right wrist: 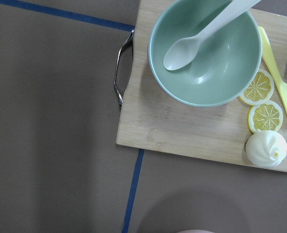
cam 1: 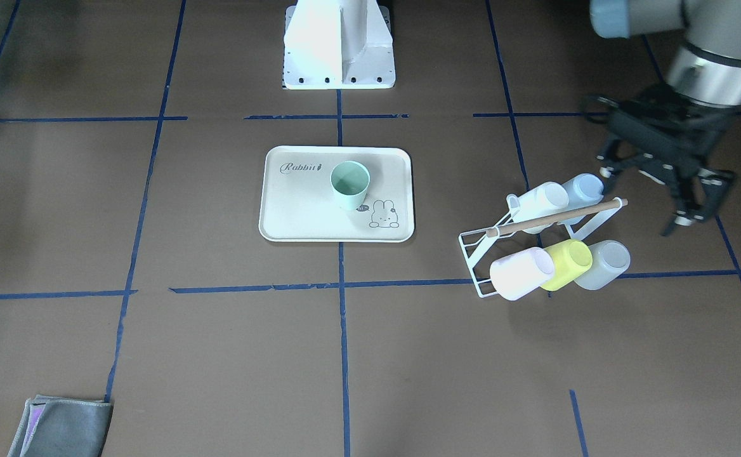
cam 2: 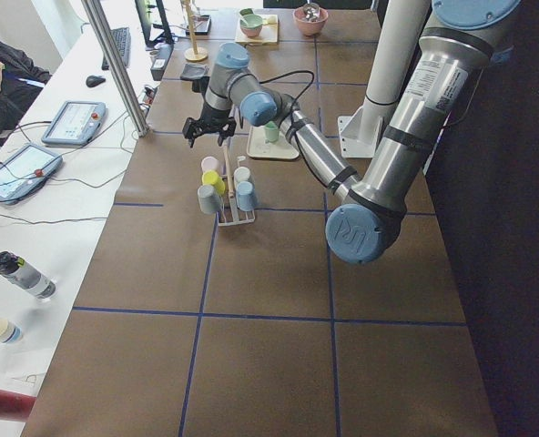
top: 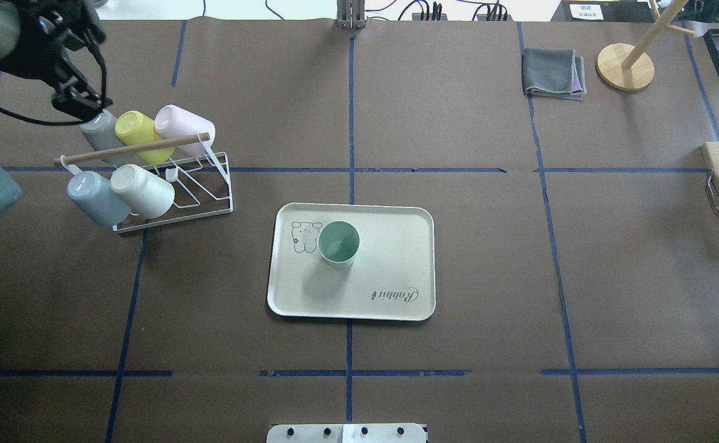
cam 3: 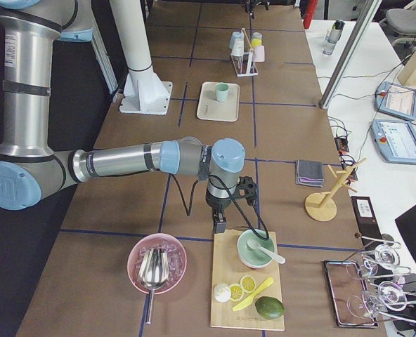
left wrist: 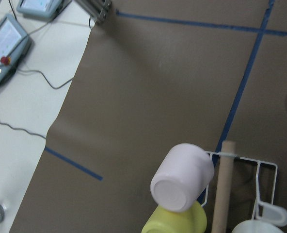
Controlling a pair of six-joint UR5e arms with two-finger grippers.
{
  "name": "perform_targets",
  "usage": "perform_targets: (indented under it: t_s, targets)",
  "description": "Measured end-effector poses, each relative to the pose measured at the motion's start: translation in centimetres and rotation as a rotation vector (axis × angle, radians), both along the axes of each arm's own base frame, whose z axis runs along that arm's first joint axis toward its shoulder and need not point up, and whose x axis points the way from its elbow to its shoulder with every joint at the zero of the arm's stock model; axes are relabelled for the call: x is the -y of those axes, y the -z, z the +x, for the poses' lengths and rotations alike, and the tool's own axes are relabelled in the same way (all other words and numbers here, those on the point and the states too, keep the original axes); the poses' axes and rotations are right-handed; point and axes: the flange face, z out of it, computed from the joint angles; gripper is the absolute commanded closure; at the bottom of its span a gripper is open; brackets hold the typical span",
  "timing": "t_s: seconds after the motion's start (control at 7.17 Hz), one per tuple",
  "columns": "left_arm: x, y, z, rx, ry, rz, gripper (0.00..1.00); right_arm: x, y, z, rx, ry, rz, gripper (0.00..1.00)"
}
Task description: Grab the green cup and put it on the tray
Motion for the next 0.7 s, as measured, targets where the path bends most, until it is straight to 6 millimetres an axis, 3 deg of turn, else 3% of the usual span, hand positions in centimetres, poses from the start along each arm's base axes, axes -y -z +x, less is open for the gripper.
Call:
perform_targets:
  t_s: [0.28,0.42,0.7]
  targets:
    - [2.9,-9.4,-9.5,-0.037,0.104,-0.318,0.0,0.0,-0.1,0.0,0.0,0.001,-0.001,0.0]
    - [3.3,-14.4,-12.8,-0.036,0.159,-0.474,0.0,0.0,-0.2,0.0,0.0,0.002,-0.001,0.0]
    - [1.1,-25.0,-17.0,-0.018,0.234,-0.719,0.0,-0.1,-0.2,0.0,0.0,0.004,0.0,0.0]
